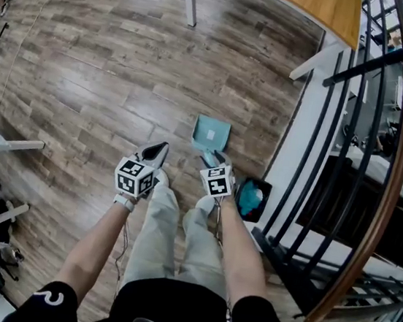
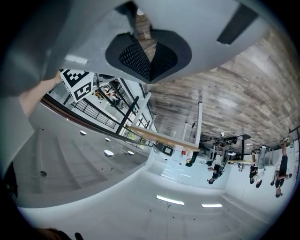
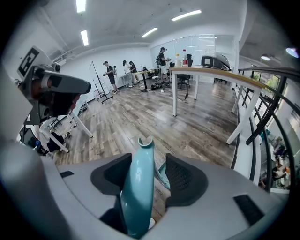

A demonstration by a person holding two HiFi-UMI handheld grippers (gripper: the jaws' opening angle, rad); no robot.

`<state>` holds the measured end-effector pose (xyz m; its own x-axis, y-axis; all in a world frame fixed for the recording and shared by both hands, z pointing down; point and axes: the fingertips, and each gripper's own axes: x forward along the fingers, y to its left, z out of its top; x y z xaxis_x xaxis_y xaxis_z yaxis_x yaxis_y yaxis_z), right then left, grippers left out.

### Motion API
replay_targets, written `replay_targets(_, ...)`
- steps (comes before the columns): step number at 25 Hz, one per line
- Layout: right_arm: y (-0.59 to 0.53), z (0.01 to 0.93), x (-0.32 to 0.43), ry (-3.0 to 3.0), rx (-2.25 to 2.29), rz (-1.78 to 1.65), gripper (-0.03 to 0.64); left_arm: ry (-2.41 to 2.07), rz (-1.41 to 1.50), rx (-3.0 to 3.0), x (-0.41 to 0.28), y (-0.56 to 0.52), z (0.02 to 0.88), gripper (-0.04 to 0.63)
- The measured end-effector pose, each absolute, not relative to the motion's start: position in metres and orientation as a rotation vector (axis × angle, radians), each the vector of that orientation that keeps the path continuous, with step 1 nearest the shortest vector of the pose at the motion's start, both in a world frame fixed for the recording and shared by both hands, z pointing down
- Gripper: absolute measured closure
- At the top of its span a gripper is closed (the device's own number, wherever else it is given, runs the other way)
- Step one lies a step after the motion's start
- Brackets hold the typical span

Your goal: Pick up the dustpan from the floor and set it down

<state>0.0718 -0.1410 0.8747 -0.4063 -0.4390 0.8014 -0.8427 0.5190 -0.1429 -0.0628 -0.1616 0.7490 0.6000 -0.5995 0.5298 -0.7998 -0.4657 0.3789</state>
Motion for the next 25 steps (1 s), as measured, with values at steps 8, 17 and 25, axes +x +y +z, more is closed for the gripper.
replay_targets(8,-0.148,0.826,0.071,-2.111,1.078,0.669,0.397,-1.126,0.412,2.241,-0.065,-0.159,0.721,0.598)
replay_targets(17,-0.164,0.696,0.093,-2.277,1.240,0.552,0.478,-1.231,0.336,2.306,-0.077,-0.155,0.639,0.598)
replay_targets(25,-0.149,0.561,0.128,-2.415,1.421,0.399,0.615,-1.309,0.229,2.388,-0.071,-0.129,0.544,0.598)
